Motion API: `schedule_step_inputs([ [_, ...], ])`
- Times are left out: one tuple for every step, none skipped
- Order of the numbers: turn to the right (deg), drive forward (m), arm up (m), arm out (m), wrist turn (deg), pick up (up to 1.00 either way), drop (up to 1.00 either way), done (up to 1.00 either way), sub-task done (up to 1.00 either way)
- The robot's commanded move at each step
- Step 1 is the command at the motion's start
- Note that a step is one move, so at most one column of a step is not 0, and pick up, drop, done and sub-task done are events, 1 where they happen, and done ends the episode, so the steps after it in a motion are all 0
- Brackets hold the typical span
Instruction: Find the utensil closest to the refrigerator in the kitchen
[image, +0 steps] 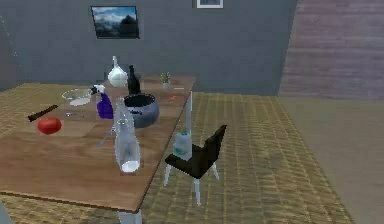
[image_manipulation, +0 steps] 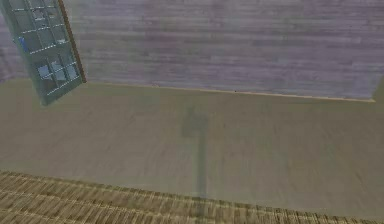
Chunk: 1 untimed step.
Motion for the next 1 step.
schedule_step_inputs([
  [-15.0, 0.00, 0.00, 0.00, 0.0, 0.00, 0.00, 0.00, 0.00],
])
